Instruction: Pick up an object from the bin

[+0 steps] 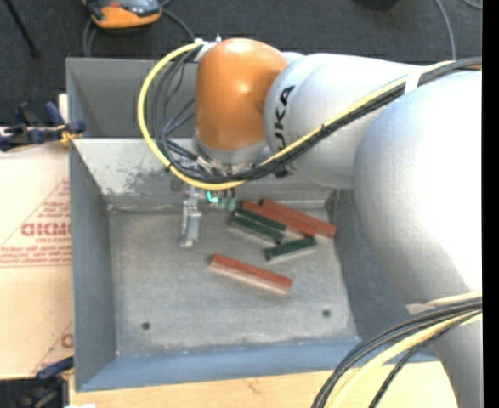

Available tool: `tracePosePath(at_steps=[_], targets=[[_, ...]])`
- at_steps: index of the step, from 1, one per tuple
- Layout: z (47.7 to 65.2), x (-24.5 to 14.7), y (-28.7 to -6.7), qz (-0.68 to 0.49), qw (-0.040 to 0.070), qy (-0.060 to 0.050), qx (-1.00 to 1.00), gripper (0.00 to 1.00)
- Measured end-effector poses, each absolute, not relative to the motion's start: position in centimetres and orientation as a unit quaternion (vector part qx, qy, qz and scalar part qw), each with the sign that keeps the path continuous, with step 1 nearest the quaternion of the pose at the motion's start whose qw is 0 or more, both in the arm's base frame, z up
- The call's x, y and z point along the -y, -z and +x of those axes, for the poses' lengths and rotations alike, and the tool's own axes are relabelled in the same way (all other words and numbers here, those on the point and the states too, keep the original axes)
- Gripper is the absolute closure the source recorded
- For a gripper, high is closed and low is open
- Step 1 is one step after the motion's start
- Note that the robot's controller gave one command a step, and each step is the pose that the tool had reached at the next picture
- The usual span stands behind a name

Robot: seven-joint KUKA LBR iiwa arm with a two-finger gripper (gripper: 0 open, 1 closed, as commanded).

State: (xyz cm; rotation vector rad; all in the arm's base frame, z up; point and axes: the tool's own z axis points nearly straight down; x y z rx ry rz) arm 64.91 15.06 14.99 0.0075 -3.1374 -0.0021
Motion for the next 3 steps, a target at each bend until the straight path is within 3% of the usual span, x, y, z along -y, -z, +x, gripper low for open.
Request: tracePosePath(at_steps=[1,2,3], targets=[[65.0,-15.0,-15.4,0.001,-0.001,0.001,1.000,0.00],[61.8,-11.1,-11.1,-0.073,-0.006,0.003,0.997,0.00],[60.7,-6.8,-11.4,-0.079,0.001,-0.001,0.997,0.00]])
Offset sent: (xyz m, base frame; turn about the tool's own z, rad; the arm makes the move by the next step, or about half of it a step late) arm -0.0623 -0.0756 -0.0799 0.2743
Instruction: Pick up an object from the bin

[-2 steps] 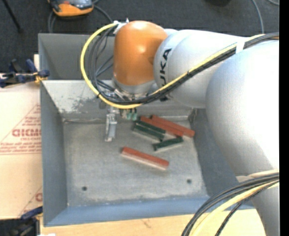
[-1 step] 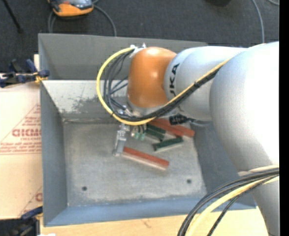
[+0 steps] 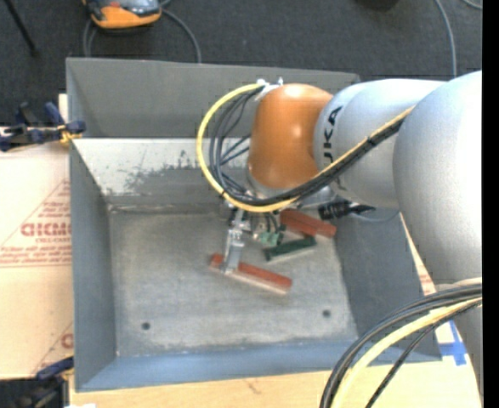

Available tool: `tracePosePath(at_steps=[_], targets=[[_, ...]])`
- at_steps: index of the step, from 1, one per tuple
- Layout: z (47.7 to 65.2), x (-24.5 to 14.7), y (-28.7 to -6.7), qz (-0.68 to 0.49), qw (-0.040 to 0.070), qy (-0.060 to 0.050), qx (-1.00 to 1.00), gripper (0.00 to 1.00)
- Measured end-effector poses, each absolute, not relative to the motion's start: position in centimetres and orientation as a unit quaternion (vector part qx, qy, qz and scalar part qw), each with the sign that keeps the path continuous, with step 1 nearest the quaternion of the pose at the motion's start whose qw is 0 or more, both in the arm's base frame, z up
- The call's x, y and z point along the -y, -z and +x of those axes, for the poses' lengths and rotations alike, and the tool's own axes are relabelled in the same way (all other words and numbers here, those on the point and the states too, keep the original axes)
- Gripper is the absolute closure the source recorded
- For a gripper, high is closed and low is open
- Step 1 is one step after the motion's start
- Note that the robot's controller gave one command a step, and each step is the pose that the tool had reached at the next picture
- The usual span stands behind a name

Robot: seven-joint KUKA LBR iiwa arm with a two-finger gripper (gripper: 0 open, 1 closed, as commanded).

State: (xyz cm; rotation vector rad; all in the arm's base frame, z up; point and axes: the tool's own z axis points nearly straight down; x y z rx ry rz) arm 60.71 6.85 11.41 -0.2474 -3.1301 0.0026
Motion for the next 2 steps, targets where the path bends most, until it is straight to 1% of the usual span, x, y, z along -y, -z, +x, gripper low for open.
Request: tracePosePath(at_steps=[1,2], targets=[[56.6,-4.1,-10.8,-0.103,-0.002,0.001,0.995,0.00],[58.6,-2.3,-7.8,-0.143,-0.001,0.001,0.990,0.00]])
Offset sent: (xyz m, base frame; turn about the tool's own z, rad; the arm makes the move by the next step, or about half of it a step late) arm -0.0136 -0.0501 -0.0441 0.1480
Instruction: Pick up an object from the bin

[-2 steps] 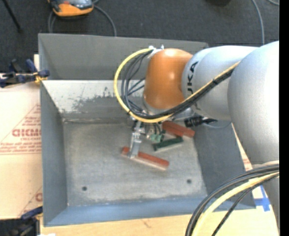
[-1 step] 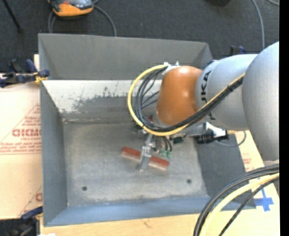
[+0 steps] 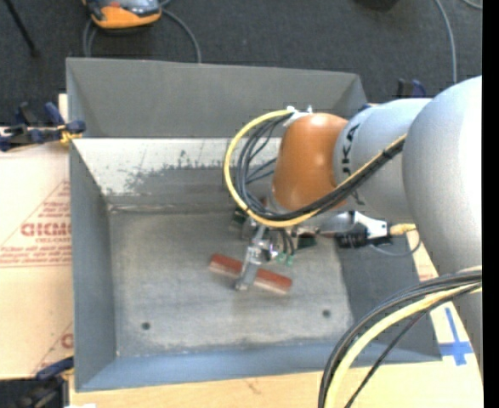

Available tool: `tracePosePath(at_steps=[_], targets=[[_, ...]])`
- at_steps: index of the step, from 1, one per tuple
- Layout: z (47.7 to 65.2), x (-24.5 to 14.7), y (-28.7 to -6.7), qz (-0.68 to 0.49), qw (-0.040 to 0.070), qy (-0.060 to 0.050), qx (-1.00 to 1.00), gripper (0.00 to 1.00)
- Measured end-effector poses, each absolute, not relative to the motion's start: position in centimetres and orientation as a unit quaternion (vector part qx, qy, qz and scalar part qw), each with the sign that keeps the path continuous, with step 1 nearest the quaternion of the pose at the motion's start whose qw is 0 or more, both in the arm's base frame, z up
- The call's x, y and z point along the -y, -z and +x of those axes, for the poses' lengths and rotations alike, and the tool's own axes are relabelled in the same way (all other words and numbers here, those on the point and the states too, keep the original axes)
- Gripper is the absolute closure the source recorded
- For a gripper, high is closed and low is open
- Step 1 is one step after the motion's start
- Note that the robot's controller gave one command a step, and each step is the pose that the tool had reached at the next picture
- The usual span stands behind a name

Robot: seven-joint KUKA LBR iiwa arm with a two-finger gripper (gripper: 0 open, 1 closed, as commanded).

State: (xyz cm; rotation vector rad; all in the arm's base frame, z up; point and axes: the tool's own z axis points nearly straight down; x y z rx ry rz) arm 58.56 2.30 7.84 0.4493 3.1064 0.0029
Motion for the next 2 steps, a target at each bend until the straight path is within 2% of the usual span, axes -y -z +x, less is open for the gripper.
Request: tracePosePath(at_steps=[1,2], targets=[[56.85,-2.34,-7.33,0.147,0.006,-0.001,-0.989,1.00],[56.87,-2.34,-7.32,0.147,0.006,-0.001,-0.989,1.00]])
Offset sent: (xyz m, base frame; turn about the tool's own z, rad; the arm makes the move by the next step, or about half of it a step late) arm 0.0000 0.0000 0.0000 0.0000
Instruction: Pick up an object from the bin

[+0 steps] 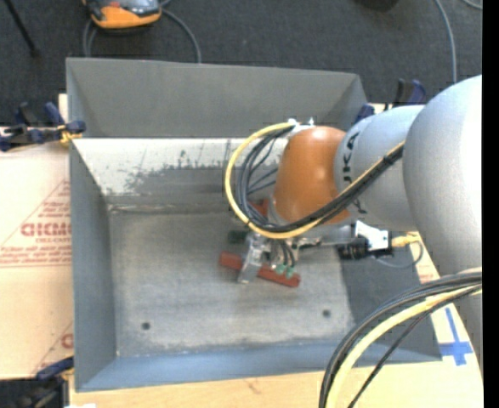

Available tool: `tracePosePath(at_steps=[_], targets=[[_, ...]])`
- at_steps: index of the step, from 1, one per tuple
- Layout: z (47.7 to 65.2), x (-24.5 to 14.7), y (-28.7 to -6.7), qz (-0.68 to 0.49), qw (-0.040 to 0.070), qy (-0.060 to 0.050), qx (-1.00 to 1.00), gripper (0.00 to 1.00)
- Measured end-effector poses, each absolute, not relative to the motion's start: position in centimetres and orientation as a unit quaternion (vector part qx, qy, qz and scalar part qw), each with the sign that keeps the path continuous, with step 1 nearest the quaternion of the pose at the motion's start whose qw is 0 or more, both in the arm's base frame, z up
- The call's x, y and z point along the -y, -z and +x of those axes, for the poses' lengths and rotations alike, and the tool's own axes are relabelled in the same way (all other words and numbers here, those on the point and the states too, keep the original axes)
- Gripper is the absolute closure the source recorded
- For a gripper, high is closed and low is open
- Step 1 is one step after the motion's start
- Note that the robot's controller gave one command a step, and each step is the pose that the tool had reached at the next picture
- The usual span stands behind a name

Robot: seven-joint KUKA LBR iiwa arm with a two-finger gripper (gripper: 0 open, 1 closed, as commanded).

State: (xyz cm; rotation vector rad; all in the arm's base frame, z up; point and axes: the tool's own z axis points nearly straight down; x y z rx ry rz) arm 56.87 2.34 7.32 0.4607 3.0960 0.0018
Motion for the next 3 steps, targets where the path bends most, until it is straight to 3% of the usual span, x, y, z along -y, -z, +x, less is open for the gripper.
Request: tracePosePath(at_steps=[3], targets=[[56.8,-2.3,-9.0,0.147,0.001,0.000,-0.989,1.00]])
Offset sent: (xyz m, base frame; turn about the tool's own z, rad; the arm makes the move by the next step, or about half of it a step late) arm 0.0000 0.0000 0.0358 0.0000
